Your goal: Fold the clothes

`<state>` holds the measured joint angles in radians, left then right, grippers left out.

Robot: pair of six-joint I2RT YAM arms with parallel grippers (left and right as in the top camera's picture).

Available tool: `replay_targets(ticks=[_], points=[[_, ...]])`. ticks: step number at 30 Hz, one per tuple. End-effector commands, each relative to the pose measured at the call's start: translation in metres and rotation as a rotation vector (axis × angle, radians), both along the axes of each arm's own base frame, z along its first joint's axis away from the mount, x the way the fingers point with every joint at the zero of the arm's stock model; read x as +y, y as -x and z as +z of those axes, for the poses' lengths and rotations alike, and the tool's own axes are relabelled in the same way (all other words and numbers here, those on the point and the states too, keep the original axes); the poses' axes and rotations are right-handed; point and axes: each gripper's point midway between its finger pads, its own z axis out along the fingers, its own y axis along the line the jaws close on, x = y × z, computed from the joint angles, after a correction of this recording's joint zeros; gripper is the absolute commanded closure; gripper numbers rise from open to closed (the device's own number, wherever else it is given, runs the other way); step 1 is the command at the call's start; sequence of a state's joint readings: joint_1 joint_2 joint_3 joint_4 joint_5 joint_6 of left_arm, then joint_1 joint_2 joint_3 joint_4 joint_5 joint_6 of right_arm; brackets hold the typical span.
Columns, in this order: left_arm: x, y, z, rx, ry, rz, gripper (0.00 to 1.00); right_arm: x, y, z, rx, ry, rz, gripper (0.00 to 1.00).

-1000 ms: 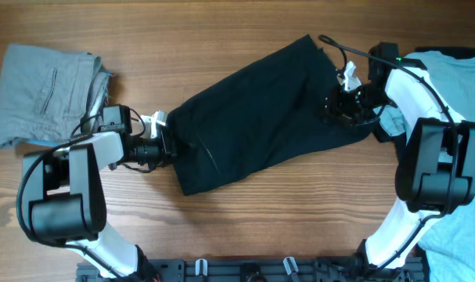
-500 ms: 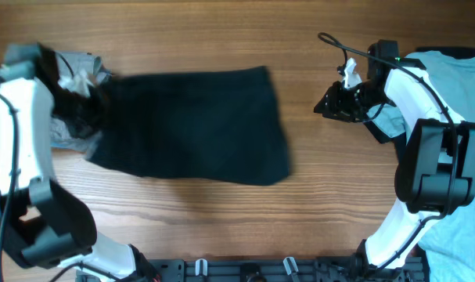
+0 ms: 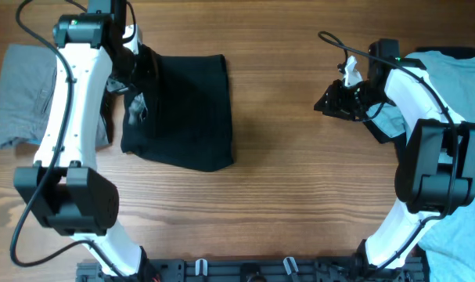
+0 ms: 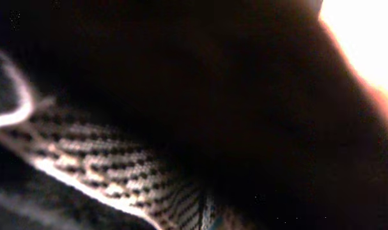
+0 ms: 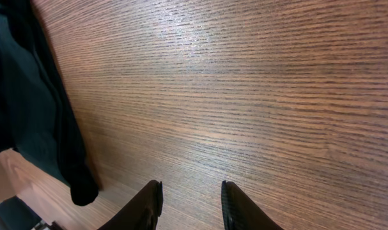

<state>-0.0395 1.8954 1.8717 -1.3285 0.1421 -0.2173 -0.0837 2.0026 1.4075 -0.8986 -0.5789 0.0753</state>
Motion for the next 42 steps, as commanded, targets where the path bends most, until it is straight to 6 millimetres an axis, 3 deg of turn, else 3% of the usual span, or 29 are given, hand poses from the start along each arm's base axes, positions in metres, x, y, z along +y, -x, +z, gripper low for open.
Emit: replay_targets(ticks=[1, 2, 4, 5, 6, 9, 13, 15, 17, 19, 21, 24, 25, 29, 30, 33, 34, 35, 37, 38, 40, 41, 42], points=[[-0.027, -0.015, -0.007, -0.018, 0.056, 0.005, 0.81, 0.000, -0.004, 0.009, -0.037, 0.008, -0.002, 0.65], [-0.037, -0.019, -0.010, -0.020, 0.071, 0.001, 0.74, 0.000, -0.004, 0.009, -0.038, 0.009, -0.002, 0.65], [-0.066, -0.023, -0.025, -0.008, 0.080, -0.037, 0.48, 0.000, -0.005, 0.009, -0.043, 0.009, -0.003, 0.65], [-0.078, -0.022, -0.032, 0.004, 0.077, -0.066, 0.13, 0.000, -0.005, 0.009, -0.043, 0.009, -0.003, 0.62], [-0.088, -0.020, -0.038, 0.017, 0.075, -0.091, 0.00, 0.000, -0.005, 0.009, -0.041, 0.009, -0.003, 0.59], [-0.090, -0.022, -0.037, 0.010, 0.076, -0.094, 0.00, 0.000, -0.004, 0.009, -0.041, 0.009, -0.001, 0.53], [-0.056, -0.013, -0.024, 0.035, 0.073, -0.020, 0.00, 0.004, -0.004, 0.011, -0.065, -0.006, 0.039, 0.50], [-0.047, -0.003, -0.027, 0.083, 0.073, -0.021, 0.00, 0.019, -0.001, 0.016, -0.090, -0.059, 0.101, 0.49], [-0.070, 0.016, -0.032, 0.134, 0.193, -0.178, 0.02, 0.037, 0.002, 0.017, -0.096, -0.064, 0.149, 0.49], [-0.084, 0.029, -0.047, 0.160, 0.191, -0.294, 0.01, 0.054, 0.005, 0.017, -0.102, -0.066, 0.192, 0.49], [-0.097, 0.045, -0.075, 0.195, 0.167, -0.380, 0.04, 0.069, 0.007, 0.017, -0.107, -0.062, 0.221, 0.49], [-0.089, 0.062, -0.118, 0.239, 0.039, -0.418, 0.08, 0.075, 0.003, 0.016, -0.102, -0.052, 0.193, 0.49], [-0.088, 0.067, -0.126, 0.243, 0.014, -0.468, 0.16, 0.073, 0.002, 0.015, -0.093, -0.042, 0.173, 0.49], [-0.082, 0.070, -0.137, 0.241, -0.132, -0.505, 0.25, 0.077, 0.002, 0.018, -0.098, -0.070, 0.179, 0.53], [-0.083, 0.070, -0.136, 0.238, -0.132, -0.504, 0.27, 0.084, 0.004, 0.023, -0.113, -0.111, 0.208, 0.64], [-0.085, 0.066, -0.126, 0.221, -0.124, -0.479, 0.31, 0.090, 0.005, 0.027, -0.118, -0.148, 0.222, 0.67], [-0.085, 0.066, -0.125, 0.224, -0.125, -0.480, 0.56, 0.092, 0.006, 0.028, -0.100, -0.161, 0.200, 0.71], [-0.084, 0.069, -0.125, 0.236, -0.126, -0.480, 0.67, 0.098, 0.009, 0.030, -0.095, -0.182, 0.213, 0.72], [-0.078, 0.069, -0.108, 0.246, -0.124, -0.466, 0.85, 0.124, 0.018, 0.037, -0.125, -0.234, 0.307, 0.67], [-0.077, 0.065, -0.093, 0.231, -0.116, -0.456, 0.88, 0.140, 0.022, 0.037, -0.144, -0.237, 0.349, 0.64], [-0.075, 0.053, -0.053, 0.163, -0.105, -0.437, 0.88, 0.170, 0.023, 0.039, -0.174, -0.235, 0.383, 0.57], [-0.076, 0.047, -0.025, 0.106, -0.102, -0.433, 0.73, 0.189, 0.023, 0.037, -0.183, -0.214, 0.378, 0.49], [-0.076, 0.044, -0.005, 0.067, -0.100, -0.431, 0.65, 0.203, 0.024, 0.035, -0.186, -0.200, 0.375, 0.46]])
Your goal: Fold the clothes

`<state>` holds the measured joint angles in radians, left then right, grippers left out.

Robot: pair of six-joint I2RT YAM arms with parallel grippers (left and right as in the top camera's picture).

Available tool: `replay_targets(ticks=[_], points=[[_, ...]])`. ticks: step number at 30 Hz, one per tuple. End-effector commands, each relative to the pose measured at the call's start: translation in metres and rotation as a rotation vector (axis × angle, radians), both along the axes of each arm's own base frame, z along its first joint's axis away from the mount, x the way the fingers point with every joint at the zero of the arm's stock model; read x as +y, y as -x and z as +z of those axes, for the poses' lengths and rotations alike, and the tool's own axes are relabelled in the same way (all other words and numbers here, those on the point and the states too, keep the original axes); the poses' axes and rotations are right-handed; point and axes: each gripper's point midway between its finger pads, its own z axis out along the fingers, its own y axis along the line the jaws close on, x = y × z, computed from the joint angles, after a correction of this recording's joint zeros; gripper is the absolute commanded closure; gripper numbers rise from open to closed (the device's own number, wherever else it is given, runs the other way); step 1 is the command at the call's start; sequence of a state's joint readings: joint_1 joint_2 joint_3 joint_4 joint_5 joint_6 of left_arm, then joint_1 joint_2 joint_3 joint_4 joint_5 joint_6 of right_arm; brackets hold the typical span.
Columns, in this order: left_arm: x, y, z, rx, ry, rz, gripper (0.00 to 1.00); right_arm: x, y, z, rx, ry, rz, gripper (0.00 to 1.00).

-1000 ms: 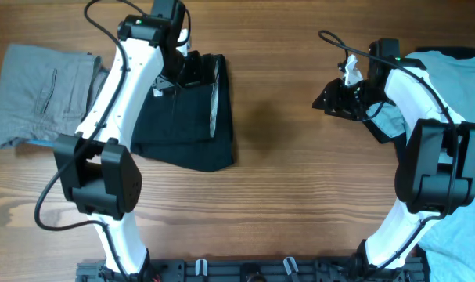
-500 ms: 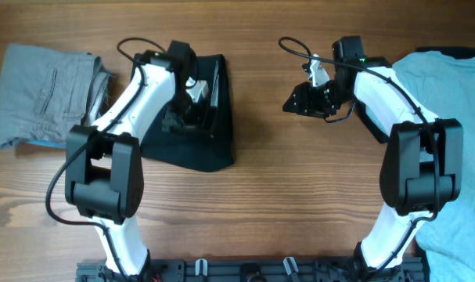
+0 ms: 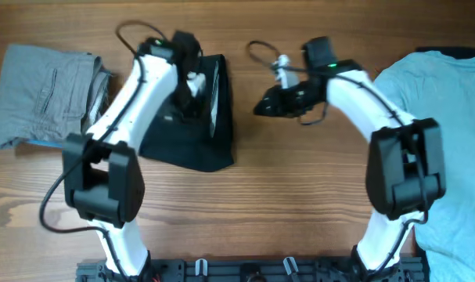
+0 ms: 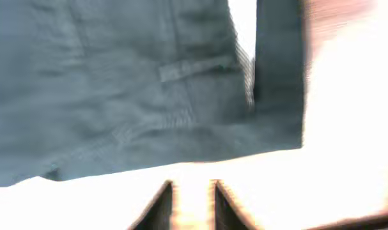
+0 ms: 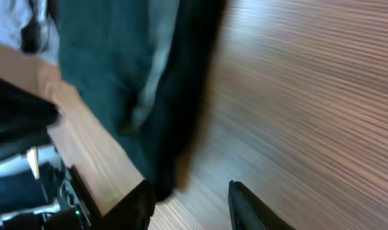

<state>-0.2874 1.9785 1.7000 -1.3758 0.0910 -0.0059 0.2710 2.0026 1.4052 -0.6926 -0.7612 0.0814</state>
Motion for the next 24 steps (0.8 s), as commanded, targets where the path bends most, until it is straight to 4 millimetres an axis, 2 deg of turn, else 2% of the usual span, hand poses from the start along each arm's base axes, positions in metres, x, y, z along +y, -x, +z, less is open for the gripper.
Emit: replay_targets(ticks=[1, 2, 3, 4, 5, 6, 8, 10, 13, 14, 20, 24], points=[[-0.001, -0.023, 0.094, -0.234, 0.064, 0.016, 0.59, 0.053, 0.011, 0.004, -0.006, 0.013, -0.004, 0.42], [0.001, -0.024, 0.117, -0.283, 0.077, 0.020, 0.55, 0.064, 0.014, -0.005, 0.005, 0.050, -0.026, 0.38], [0.001, -0.023, 0.131, -0.312, 0.085, 0.021, 0.52, 0.070, 0.015, -0.011, 0.003, 0.082, -0.046, 0.28], [0.003, -0.020, 0.150, -0.351, 0.097, 0.022, 0.51, 0.075, 0.014, -0.019, 0.000, 0.128, -0.087, 0.24], [0.003, -0.017, 0.160, -0.374, 0.103, 0.022, 0.50, 0.081, 0.010, -0.026, -0.026, 0.156, -0.105, 0.21], [0.005, -0.012, 0.173, -0.407, 0.113, 0.023, 0.49, 0.096, 0.006, -0.028, -0.076, 0.135, -0.092, 0.18], [0.008, -0.002, 0.189, -0.445, 0.123, 0.023, 0.48, 0.110, 0.000, -0.034, -0.107, 0.099, -0.085, 0.20], [0.011, 0.010, 0.200, -0.461, 0.128, 0.024, 0.48, 0.113, -0.006, -0.050, -0.067, 0.090, -0.132, 0.23], [0.014, 0.021, 0.205, -0.460, 0.128, 0.023, 0.48, 0.111, -0.009, -0.062, -0.049, 0.087, -0.145, 0.24], [0.015, 0.023, 0.205, -0.453, 0.126, 0.023, 0.48, 0.112, -0.008, -0.062, -0.048, 0.082, -0.138, 0.29], [0.017, 0.031, 0.201, -0.416, 0.115, 0.023, 0.50, 0.143, 0.006, -0.039, -0.063, -0.074, -0.011, 0.45], [0.018, 0.034, 0.201, -0.407, 0.113, 0.024, 0.51, 0.129, -0.004, -0.055, -0.046, 0.036, -0.130, 0.47]])
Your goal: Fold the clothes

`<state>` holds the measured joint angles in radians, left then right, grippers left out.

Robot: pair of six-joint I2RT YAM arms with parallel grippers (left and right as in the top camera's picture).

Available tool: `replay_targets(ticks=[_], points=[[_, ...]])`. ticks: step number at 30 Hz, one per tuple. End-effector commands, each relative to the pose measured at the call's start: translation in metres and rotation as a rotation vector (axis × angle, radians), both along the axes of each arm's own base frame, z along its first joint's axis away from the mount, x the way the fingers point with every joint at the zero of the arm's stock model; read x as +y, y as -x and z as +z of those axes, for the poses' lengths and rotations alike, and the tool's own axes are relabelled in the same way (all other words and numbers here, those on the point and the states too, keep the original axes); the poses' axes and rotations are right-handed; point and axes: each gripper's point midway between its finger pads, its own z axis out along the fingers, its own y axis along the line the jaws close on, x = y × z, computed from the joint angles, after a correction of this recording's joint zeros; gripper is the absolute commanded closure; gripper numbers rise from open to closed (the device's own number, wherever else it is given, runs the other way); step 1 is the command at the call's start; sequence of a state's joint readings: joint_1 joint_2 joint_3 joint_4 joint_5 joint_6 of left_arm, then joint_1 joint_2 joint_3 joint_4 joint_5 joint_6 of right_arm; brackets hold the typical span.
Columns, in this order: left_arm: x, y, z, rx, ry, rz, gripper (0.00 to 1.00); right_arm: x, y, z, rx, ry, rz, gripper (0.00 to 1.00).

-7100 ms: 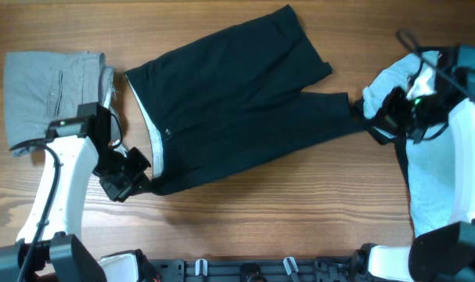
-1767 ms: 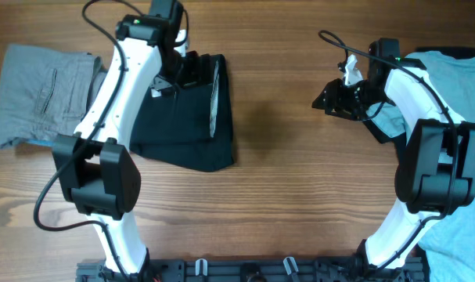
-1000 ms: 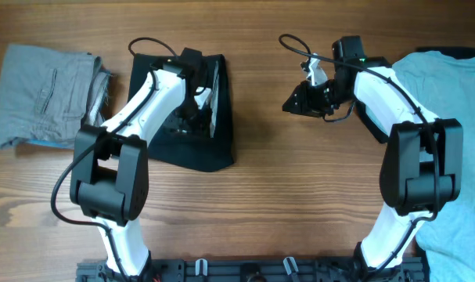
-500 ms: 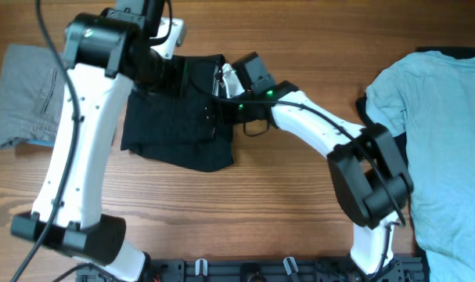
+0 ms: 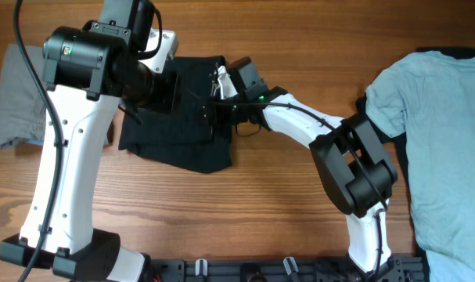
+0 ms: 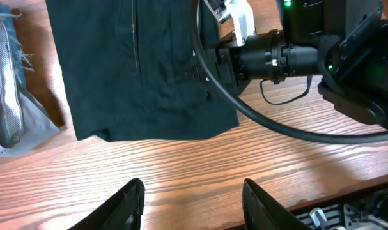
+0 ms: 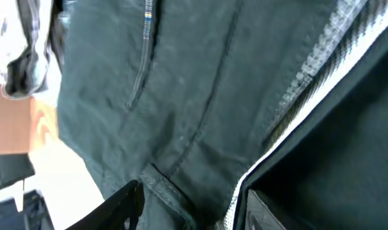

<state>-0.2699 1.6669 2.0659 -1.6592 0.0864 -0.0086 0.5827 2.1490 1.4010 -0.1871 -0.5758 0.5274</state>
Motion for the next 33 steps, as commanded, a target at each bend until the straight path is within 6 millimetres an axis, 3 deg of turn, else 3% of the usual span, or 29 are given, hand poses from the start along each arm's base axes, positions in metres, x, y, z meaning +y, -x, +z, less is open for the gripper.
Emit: replay_targets(ticks=[1, 6, 8, 10, 12, 13, 15, 17, 19, 22, 24, 26, 27, 28, 30, 31, 32, 33], points=[[0.002, 0.004, 0.010, -0.025, 0.009, 0.003, 0.51, -0.007, -0.002, -0.018, 0.024, 0.068, -0.058, 0.46], [0.003, 0.007, 0.009, -0.014, 0.005, 0.003, 0.51, -0.009, -0.001, -0.039, 0.095, 0.086, -0.118, 0.48], [0.003, 0.007, 0.009, -0.014, 0.005, 0.003, 0.51, 0.006, 0.008, -0.043, 0.160, -0.003, -0.073, 0.49], [0.003, 0.007, 0.009, -0.014, 0.005, 0.003, 0.50, 0.024, 0.013, -0.027, 0.150, -0.133, 0.027, 0.50], [0.003, 0.007, 0.009, -0.013, 0.005, 0.003, 0.50, 0.031, 0.014, -0.016, 0.108, -0.185, 0.081, 0.61], [0.003, 0.007, 0.009, -0.014, 0.005, 0.003, 0.50, 0.030, 0.013, -0.016, 0.111, -0.185, 0.078, 0.76], [0.003, 0.007, 0.009, -0.014, 0.005, 0.003, 0.50, 0.028, 0.015, -0.005, 0.133, -0.232, 0.108, 0.94], [0.003, 0.006, 0.009, -0.015, 0.005, 0.002, 0.50, 0.021, 0.012, 0.018, 0.134, -0.273, 0.120, 0.95], [0.003, 0.006, 0.009, -0.018, 0.005, 0.002, 0.49, 0.001, 0.008, 0.048, 0.086, -0.256, 0.118, 0.96], [0.004, 0.005, 0.009, -0.022, -0.005, 0.006, 0.47, -0.041, 0.007, 0.063, 0.066, -0.109, 0.047, 0.96], [0.004, 0.002, 0.010, -0.036, -0.001, 0.006, 0.46, -0.061, 0.016, 0.053, 0.103, -0.027, 0.041, 0.96], [0.003, -0.002, 0.011, -0.051, 0.003, 0.006, 0.44, -0.098, 0.020, 0.024, 0.175, 0.178, -0.065, 0.96], [0.002, -0.003, 0.012, -0.054, 0.004, 0.006, 0.44, -0.123, 0.018, 0.010, 0.195, 0.309, -0.149, 0.96], [0.002, -0.004, 0.012, -0.059, 0.006, 0.006, 0.43, -0.174, 0.017, -0.007, 0.225, 0.541, -0.313, 0.96], [0.002, -0.005, 0.013, -0.064, 0.007, 0.006, 0.43, -0.214, 0.014, -0.013, 0.222, 0.691, -0.400, 0.96], [0.002, -0.005, 0.013, -0.066, 0.008, 0.006, 0.42, -0.225, 0.012, -0.014, 0.224, 0.709, -0.419, 0.73], [0.001, -0.006, 0.012, -0.067, 0.008, 0.006, 0.40, -0.232, 0.010, -0.014, 0.227, 0.711, -0.421, 0.37], [0.001, -0.006, 0.012, -0.066, 0.008, 0.006, 0.38, -0.239, 0.008, -0.014, 0.234, 0.712, -0.435, 0.34]])
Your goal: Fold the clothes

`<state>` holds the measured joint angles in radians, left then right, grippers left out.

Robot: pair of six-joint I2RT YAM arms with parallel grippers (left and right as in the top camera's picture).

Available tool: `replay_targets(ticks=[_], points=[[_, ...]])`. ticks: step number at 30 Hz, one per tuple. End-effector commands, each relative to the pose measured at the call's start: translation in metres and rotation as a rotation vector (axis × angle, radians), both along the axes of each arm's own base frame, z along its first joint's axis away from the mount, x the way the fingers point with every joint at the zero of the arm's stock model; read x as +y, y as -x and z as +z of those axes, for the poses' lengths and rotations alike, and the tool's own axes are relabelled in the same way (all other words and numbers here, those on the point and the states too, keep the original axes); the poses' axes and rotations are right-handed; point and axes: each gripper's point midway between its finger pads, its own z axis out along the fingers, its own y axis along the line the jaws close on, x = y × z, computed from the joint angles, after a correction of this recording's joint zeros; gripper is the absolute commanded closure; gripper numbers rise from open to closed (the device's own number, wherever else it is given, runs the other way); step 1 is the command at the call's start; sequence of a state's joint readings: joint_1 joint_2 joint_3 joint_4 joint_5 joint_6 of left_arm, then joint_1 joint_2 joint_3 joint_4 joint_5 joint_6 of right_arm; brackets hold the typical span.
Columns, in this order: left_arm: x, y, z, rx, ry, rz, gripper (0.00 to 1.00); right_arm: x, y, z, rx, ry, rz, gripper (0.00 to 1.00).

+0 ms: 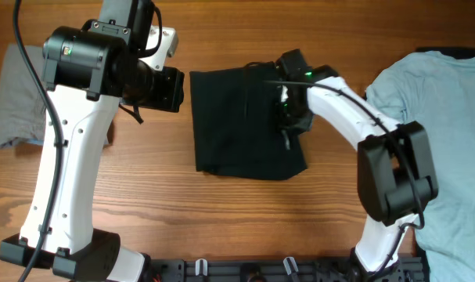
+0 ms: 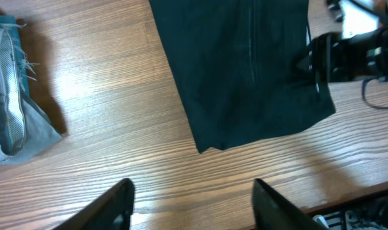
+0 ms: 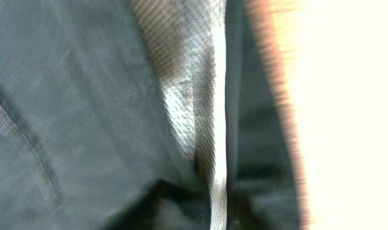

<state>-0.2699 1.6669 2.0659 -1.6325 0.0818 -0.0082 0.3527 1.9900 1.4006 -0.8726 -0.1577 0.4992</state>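
Observation:
A folded black garment (image 1: 237,125) lies flat in the middle of the table, and also shows in the left wrist view (image 2: 245,70). My right gripper (image 1: 286,117) is down on its right part, shut on the cloth. The right wrist view is filled by the dark fabric (image 3: 85,96) with a pale woven band (image 3: 203,96), and the fingers are buried in it. My left gripper (image 2: 194,214) hangs high over bare wood to the garment's left, open and holding nothing (image 1: 171,88).
A folded grey garment (image 1: 18,94) lies at the table's left edge, its corner also seen in the left wrist view (image 2: 15,108). A light blue T-shirt (image 1: 448,157) is spread at the right edge. The wooden table (image 1: 221,219) is bare in front.
The black garment has shifted right, from under the left arm to the table's middle, and my right gripper has moved with it. The left gripper stays high and open.
First my left gripper was down in the black garment at the left, while the right stood open over bare wood near the T-shirt. Then the right gripper was at the garment's right edge. Later the left hung high and open. Now the garment lies in the middle.

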Motion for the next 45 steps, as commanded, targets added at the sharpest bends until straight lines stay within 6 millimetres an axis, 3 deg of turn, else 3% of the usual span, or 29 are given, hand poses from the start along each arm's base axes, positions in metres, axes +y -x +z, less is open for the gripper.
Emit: replay_targets(ticks=[1, 3, 4, 5, 7, 8, 10, 13, 14, 15, 16, 18, 20, 22, 24, 25, 27, 28, 30, 33, 37, 39, 41, 43, 45], points=[[0.002, 0.000, 0.010, -0.039, 0.005, 0.005, 0.37, -0.051, -0.017, -0.001, -0.031, 0.124, -0.096, 0.40], [0.002, 0.000, 0.010, -0.039, 0.005, 0.005, 0.36, -0.065, -0.023, 0.009, -0.020, 0.082, -0.144, 0.48], [0.002, -0.001, 0.011, -0.042, 0.006, 0.005, 0.38, -0.070, -0.027, 0.024, -0.013, 0.015, -0.153, 0.52], [0.002, -0.003, 0.011, -0.047, 0.008, 0.005, 0.42, -0.055, -0.030, 0.041, -0.042, -0.127, -0.049, 0.56], [0.000, -0.009, 0.008, -0.052, 0.009, 0.005, 0.63, -0.007, -0.014, 0.083, -0.087, -0.432, 0.185, 0.60], [-0.001, -0.012, 0.006, -0.049, 0.008, 0.005, 0.66, 0.001, -0.003, 0.086, -0.055, -0.449, 0.200, 0.65], [-0.003, -0.018, -0.004, -0.024, 0.002, 0.005, 0.70, 0.012, 0.015, 0.076, 0.006, -0.421, 0.227, 0.73], [-0.016, -0.027, -0.028, 0.065, 0.038, -0.014, 0.77, 0.004, 0.038, 0.019, 0.122, -0.178, 0.112, 0.75], [-0.021, -0.034, -0.043, 0.108, 0.044, -0.018, 0.73, 0.001, 0.046, -0.006, 0.143, -0.153, 0.087, 0.76], [-0.025, -0.039, -0.052, 0.133, 0.055, -0.022, 0.62, 0.000, 0.048, -0.016, 0.146, -0.153, 0.068, 0.75], [-0.030, -0.042, -0.059, 0.152, 0.070, -0.027, 0.57, -0.003, 0.050, -0.027, 0.157, -0.150, 0.040, 0.75], [-0.037, -0.048, -0.077, 0.205, 0.089, -0.033, 0.43, -0.010, 0.055, -0.040, 0.185, -0.146, -0.021, 0.75], [-0.039, -0.054, -0.097, 0.254, 0.077, -0.030, 0.42, -0.015, 0.055, -0.042, 0.197, -0.144, -0.054, 0.75], [-0.040, -0.057, -0.110, 0.286, 0.070, -0.027, 0.56, -0.023, 0.052, -0.033, 0.196, -0.150, -0.087, 0.75], [-0.040, -0.057, -0.121, 0.321, 0.061, -0.024, 0.58, -0.033, 0.047, -0.020, 0.172, -0.163, -0.110, 0.74], [-0.039, -0.055, -0.128, 0.350, 0.054, -0.022, 0.45, -0.035, 0.045, -0.015, 0.161, -0.177, -0.118, 0.73], [-0.040, -0.045, -0.140, 0.407, 0.060, -0.021, 0.40, -0.032, 0.037, 0.008, 0.095, -0.254, -0.080, 0.68], [-0.044, -0.037, -0.147, 0.450, 0.087, -0.023, 0.46, -0.025, 0.032, 0.027, 0.030, -0.307, -0.016, 0.67], [-0.069, -0.017, -0.162, 0.548, 0.206, -0.058, 0.93, -0.018, 0.025, 0.065, -0.112, -0.363, 0.084, 0.65], [-0.110, 0.017, -0.190, 0.635, 0.318, -0.191, 0.96, -0.046, 0.012, 0.096, -0.210, -0.298, -0.096, 0.66], [-0.131, 0.068, -0.248, 0.735, 0.255, -0.217, 0.96, -0.084, 0.001, 0.124, -0.294, -0.293, -0.276, 0.66], [-0.126, 0.103, -0.282, 0.798, 0.181, -0.190, 0.96, -0.098, 0.001, 0.129, -0.310, -0.291, -0.313, 0.65], [-0.099, 0.121, -0.313, 0.819, 0.037, -0.056, 0.96, -0.099, 0.002, 0.129, -0.305, -0.290, -0.316, 0.65], [-0.065, 0.113, -0.342, 0.759, -0.071, 0.158, 0.96, -0.099, 0.002, 0.129, -0.304, -0.290, -0.315, 0.65], [-0.050, 0.090, -0.352, 0.695, -0.050, 0.271, 0.96, -0.099, 0.002, 0.129, -0.306, -0.290, -0.314, 0.65]])
